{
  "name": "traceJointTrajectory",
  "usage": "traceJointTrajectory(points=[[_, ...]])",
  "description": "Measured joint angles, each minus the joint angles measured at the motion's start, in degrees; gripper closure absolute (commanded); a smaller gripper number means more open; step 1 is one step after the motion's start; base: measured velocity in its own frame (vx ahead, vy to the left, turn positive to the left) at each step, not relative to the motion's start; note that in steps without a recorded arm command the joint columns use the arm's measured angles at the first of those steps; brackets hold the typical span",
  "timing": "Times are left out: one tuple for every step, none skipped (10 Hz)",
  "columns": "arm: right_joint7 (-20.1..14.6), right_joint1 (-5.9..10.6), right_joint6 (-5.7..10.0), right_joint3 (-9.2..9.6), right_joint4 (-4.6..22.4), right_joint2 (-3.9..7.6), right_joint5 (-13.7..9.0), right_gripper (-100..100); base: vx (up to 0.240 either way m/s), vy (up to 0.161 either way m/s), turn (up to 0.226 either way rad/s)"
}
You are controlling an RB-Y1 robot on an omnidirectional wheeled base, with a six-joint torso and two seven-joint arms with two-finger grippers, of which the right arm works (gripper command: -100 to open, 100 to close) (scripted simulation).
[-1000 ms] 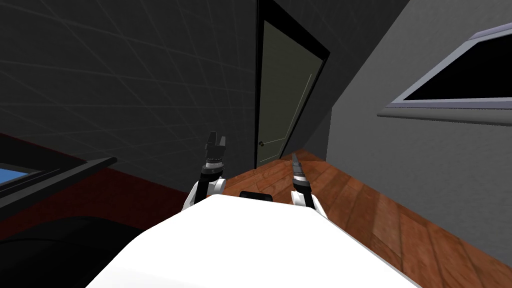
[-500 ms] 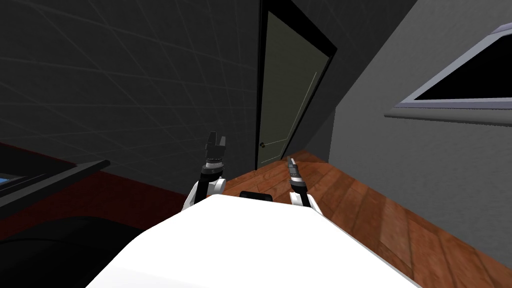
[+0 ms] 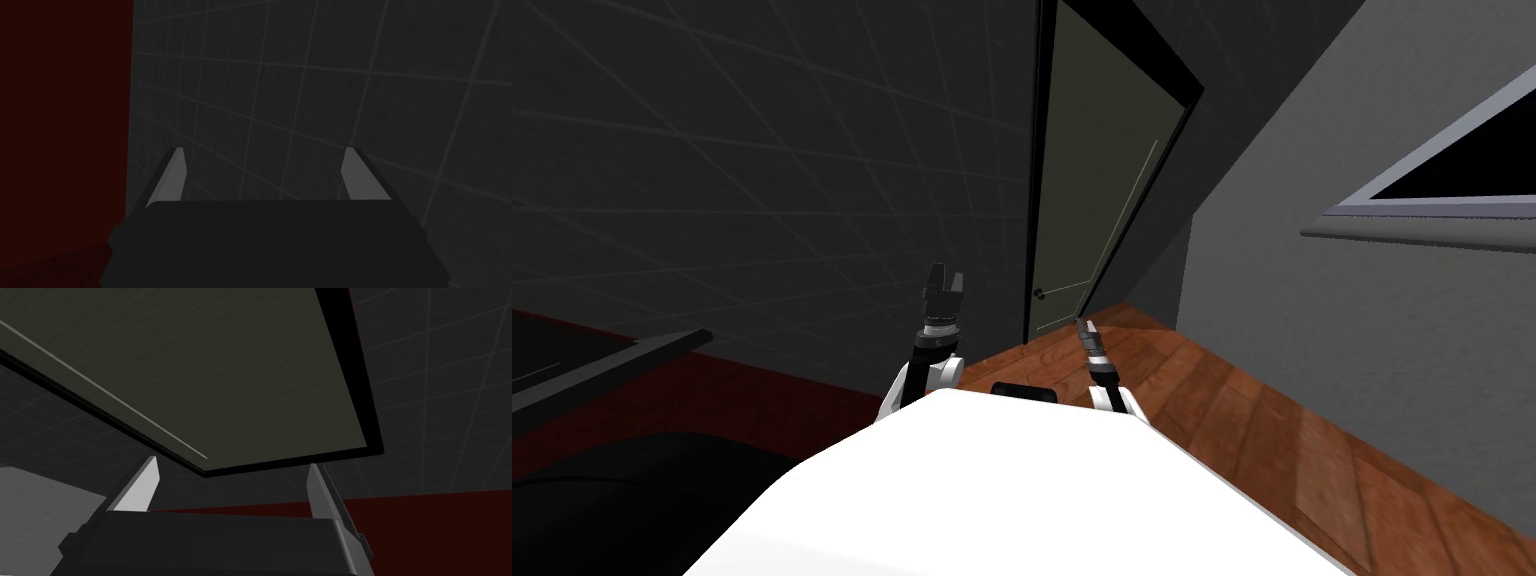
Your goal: Pull the door open
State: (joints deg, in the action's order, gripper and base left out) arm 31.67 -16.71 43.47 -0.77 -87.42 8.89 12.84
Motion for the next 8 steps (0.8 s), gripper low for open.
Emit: traceJointTrajectory(points=[[1.16,0.56,0.66,0.09,1.87,0.39,0.72,-100,0.103,0.034,0.022],[2.34,0.75,1.23,0.29,3.30,0.70,1.49,-100,0.097,0.038,0.020],[3.67,1.67,2.12,0.37,5.57,0.93,2.22,-100,0.101,0.032,0.021],[4.85,2.32,2.92,0.43,7.65,1.34,2.90,-100,0.105,0.029,0.022],[5.99,2.92,3.39,0.58,9.44,1.64,3.65,-100,0.101,0.023,0.023],[7.26,3.64,4.06,0.70,11.57,1.86,4.38,-100,0.098,0.018,0.021],[8.50,4.03,5.12,0.76,13.72,2.21,5.04,-100,0.095,0.010,0.016],[9.82,4.64,5.88,0.94,15.68,2.27,5.79,-100,0.093,0.014,0.025]])
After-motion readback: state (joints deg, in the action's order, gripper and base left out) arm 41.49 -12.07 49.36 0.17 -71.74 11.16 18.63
